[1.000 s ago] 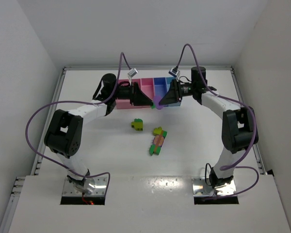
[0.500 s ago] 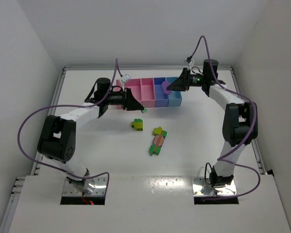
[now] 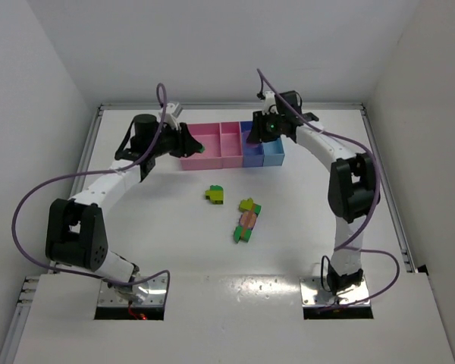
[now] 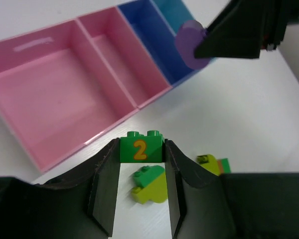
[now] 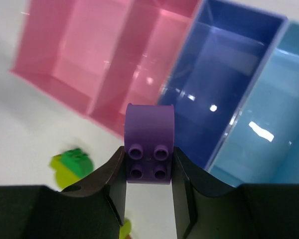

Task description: Sort the legos into containers by color

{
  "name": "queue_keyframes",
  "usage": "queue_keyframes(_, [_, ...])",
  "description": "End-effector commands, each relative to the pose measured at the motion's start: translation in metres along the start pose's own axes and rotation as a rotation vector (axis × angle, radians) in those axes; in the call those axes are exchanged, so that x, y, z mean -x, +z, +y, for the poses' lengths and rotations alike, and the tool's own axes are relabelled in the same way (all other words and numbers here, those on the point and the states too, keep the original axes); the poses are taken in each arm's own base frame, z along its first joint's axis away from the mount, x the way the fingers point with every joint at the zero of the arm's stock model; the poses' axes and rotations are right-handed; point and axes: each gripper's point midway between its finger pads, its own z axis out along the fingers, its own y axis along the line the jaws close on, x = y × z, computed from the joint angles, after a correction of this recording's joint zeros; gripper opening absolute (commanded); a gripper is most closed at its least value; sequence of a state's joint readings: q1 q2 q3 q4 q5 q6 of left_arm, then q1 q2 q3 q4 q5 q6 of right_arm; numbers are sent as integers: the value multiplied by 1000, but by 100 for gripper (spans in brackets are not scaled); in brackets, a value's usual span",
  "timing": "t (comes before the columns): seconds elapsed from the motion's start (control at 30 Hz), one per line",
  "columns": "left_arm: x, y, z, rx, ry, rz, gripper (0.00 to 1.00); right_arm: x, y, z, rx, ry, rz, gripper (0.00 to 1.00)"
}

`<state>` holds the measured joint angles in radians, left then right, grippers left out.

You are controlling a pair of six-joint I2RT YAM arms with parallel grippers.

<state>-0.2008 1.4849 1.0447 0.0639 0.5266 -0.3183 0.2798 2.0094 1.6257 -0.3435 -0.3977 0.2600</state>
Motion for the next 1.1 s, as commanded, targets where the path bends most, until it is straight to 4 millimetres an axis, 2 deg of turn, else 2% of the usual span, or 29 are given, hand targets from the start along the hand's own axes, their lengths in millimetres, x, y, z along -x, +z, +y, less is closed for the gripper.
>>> queue_keyframes(0.0, [29,-2,28,153,63,-62,0,-5,8,-39,-201,-34,25,13])
queue_keyframes(0.03, [28,-1,32,170,59,-55,0,-5,7,-43,-225,-34,23,17])
queue_keyframes(0.07, [32,3,43,212,80,-61,0,-10,12,-44,-238,-37,36,29])
queue_keyframes(0.13, [30,10,49,237,92,-45,0,-12,16,-45,-259,-44,37,43])
queue_keyframes(0.23, [30,21,68,295,109,-32,0,-10,17,-47,-268,-47,28,51])
queue_keyframes(0.27, [33,25,70,295,120,-32,0,-10,17,-47,-268,-47,28,59])
queue_keyframes(0.3, [20,32,80,311,107,-1,0,-10,17,-45,-258,-47,29,64])
queue_keyframes(0.33, [25,37,82,309,114,-18,0,-7,18,-43,-248,-50,19,68])
queue_keyframes(0.37, [26,40,84,309,122,-15,0,-8,18,-42,-238,-49,20,79])
queue_keyframes(0.43, [21,48,91,320,116,-1,2,1,14,-37,-227,-56,-1,85])
queue_keyframes(0.47, [14,55,98,323,111,13,5,4,11,-32,-209,-58,-8,85])
queue_keyframes(0.5, [17,59,99,322,112,9,7,12,5,-26,-193,-65,-27,87])
queue_keyframes(0.6, [5,70,100,308,117,40,28,20,-5,-4,-125,-83,-54,87])
queue_keyframes(0.63, [11,70,100,306,132,31,34,30,-15,7,-92,-108,-78,87])
queue_keyframes(0.67, [7,73,102,308,127,44,45,27,-21,9,-68,-110,-68,87])
queue_keyframes(0.73, [6,76,95,285,130,48,56,16,-29,22,-3,-129,-47,87])
queue_keyframes(0.77, [4,77,90,251,128,53,72,17,-42,27,19,-151,-53,87])
queue_keyframes(0.83, [-8,71,78,189,149,70,89,-5,-48,32,52,-152,-12,89])
queue_keyframes(0.87, [2,61,56,104,187,42,100,-7,-60,36,74,-183,-16,89])
queue_keyframes(0.9, [2,56,47,65,220,37,100,-25,-61,35,82,-181,15,89])
queue_keyframes(0.97, [-17,43,22,-59,311,88,100,-36,-73,27,81,-164,27,89])
queue_keyframes(1.0, [-14,35,7,-105,348,92,100,-49,-76,26,93,-147,45,89])
queue_keyframes(1.03, [-34,25,3,-149,382,165,97,-48,-84,28,102,-155,33,89])
queue_keyframes(1.07, [-43,19,-11,-220,402,196,93,-59,-86,26,105,-139,48,89])
